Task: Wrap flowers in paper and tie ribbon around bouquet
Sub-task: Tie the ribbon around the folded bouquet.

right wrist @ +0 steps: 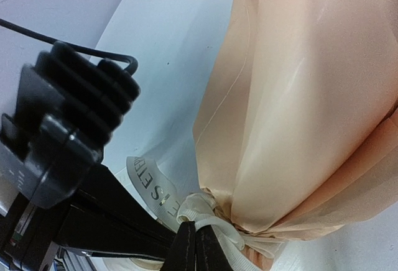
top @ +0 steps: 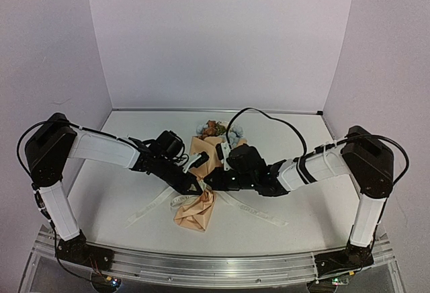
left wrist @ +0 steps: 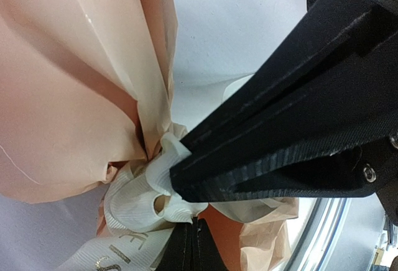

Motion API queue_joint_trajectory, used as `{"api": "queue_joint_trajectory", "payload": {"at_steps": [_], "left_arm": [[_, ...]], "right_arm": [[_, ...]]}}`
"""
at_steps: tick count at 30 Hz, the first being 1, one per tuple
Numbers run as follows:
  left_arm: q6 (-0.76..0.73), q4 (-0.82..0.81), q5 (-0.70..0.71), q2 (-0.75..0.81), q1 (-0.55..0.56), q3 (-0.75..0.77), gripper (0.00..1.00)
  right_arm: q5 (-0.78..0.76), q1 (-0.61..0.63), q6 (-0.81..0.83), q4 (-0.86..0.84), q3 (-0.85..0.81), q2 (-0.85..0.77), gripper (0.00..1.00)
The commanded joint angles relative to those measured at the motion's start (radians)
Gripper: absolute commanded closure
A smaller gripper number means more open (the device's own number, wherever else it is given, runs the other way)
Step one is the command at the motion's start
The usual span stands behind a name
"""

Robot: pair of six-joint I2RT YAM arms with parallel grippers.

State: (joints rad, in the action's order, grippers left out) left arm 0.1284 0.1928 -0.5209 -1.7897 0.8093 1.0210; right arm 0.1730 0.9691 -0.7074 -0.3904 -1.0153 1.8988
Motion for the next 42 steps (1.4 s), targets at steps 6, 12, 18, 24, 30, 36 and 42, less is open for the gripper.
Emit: {"api": "queue_joint_trajectory", "payload": {"at_steps": [6,12,18,24,30,36,42], "left_arm": [[0.024,-0.028,0.008,0.020,0.007,0.004,0.96],[0.049,-0.052,0.026,0.055,0.007,-0.020,0.87],[0.060,-0.061,0.053,0.092,0.005,-0.036,0.80],[0.065,-0.054,0.059,0.114,-0.004,-0.036,0.77],[0.066,-0.051,0.065,0.151,-0.026,-0.012,0.75],[0.028,0.019,0.094,0.112,-0.040,0.053,0.73],[0.005,0.074,0.129,0.071,-0.039,0.108,0.72]], "right_arm": [[-0.006,-0.005,0.039,-0.008,0.022,-0.039,1.00],[-0.001,-0.006,0.052,-0.008,0.041,-0.051,1.00],[0.008,-0.005,0.050,-0.013,0.049,-0.049,1.00],[0.013,-0.005,0.051,-0.019,0.046,-0.050,1.00],[0.022,-0.006,0.033,-0.022,0.036,-0.032,1.00],[0.018,-0.006,0.026,-0.037,0.042,-0.030,1.00],[0.022,-0.006,0.025,-0.041,0.042,-0.029,1.00]]}}
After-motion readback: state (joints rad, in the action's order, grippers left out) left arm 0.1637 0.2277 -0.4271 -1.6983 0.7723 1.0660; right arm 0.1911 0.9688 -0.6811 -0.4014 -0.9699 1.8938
